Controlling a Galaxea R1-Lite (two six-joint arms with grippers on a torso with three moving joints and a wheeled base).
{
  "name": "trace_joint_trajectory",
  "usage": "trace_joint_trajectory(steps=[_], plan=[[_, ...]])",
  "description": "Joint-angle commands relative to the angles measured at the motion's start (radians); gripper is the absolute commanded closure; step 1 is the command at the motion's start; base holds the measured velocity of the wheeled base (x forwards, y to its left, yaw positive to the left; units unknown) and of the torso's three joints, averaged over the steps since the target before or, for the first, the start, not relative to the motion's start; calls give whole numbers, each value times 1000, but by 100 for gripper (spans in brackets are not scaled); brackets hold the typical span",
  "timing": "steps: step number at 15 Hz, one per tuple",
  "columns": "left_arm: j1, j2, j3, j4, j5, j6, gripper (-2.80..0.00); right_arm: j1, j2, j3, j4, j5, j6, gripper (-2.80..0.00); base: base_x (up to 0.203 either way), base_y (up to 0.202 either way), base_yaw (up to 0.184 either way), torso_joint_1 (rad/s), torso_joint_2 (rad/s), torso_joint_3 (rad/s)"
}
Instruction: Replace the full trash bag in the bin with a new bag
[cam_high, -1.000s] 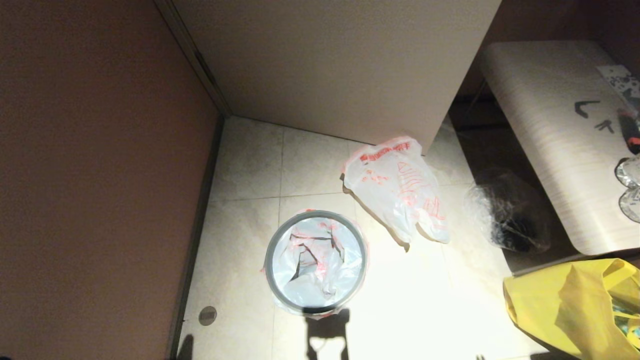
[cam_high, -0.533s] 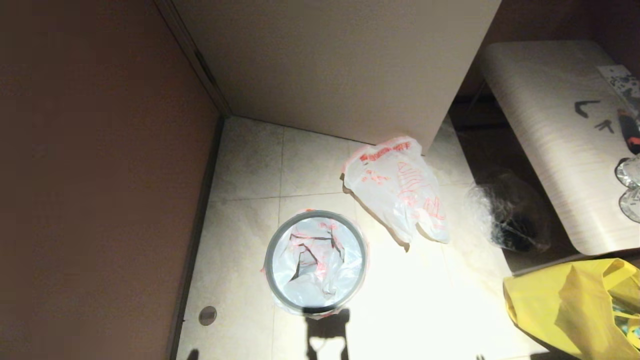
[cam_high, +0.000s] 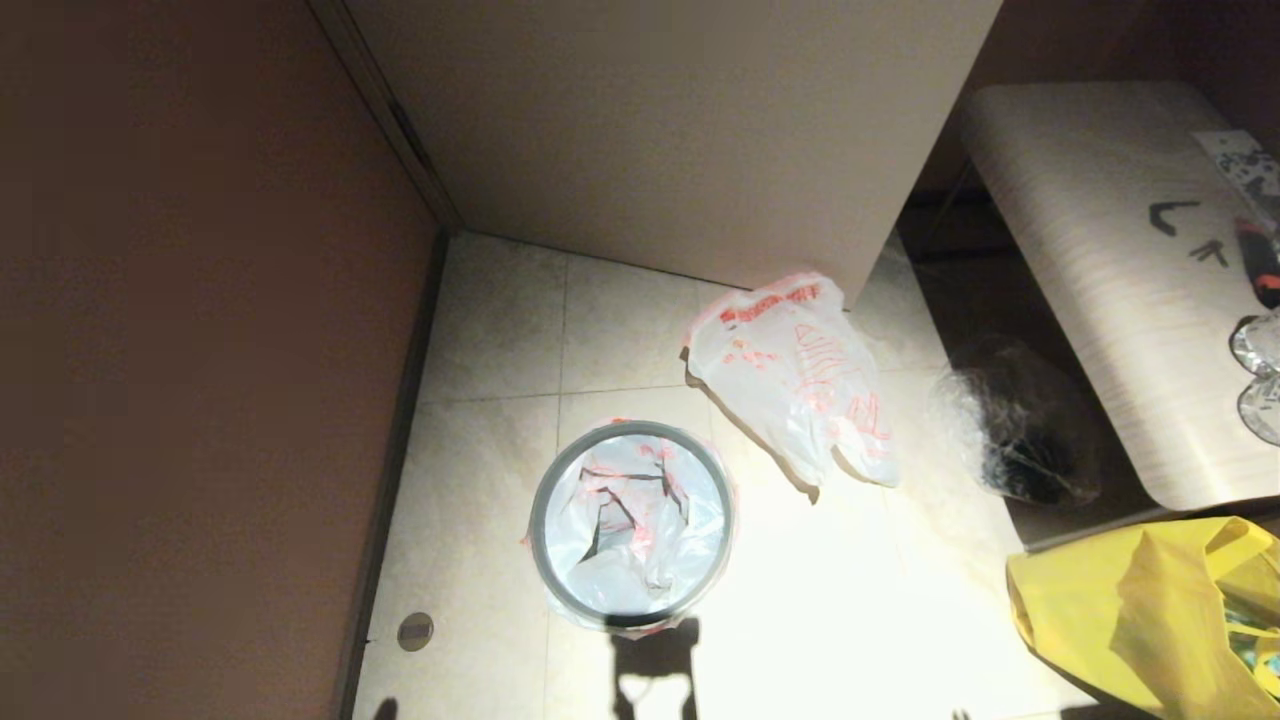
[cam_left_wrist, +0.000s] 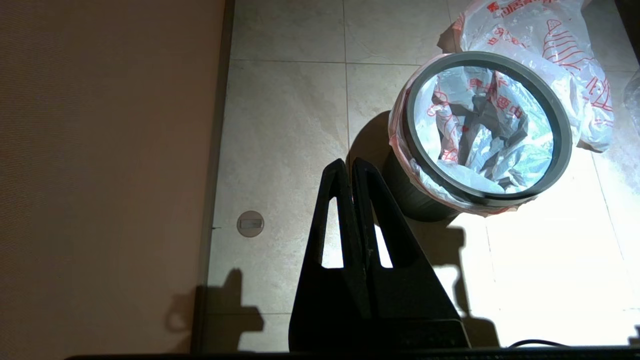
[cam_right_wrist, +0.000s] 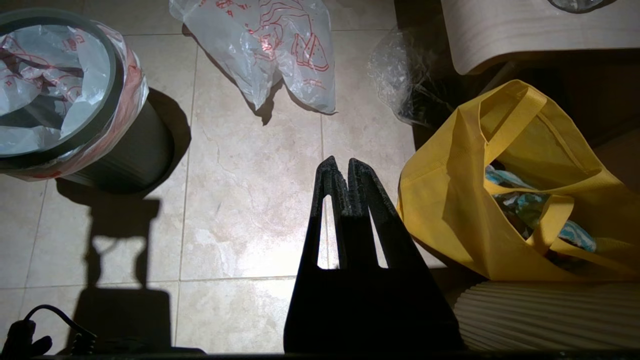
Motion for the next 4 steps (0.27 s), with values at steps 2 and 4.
trace_joint_trajectory(steps=[2, 4], plan=[[0, 2, 0, 0, 1, 0, 0, 0, 1, 0, -1, 3, -19, 0, 0, 0, 0, 0, 0, 0], [0, 2, 0, 0, 1, 0, 0, 0, 1, 0, -1, 5, -27, 0, 0, 0, 0, 0, 0, 0]])
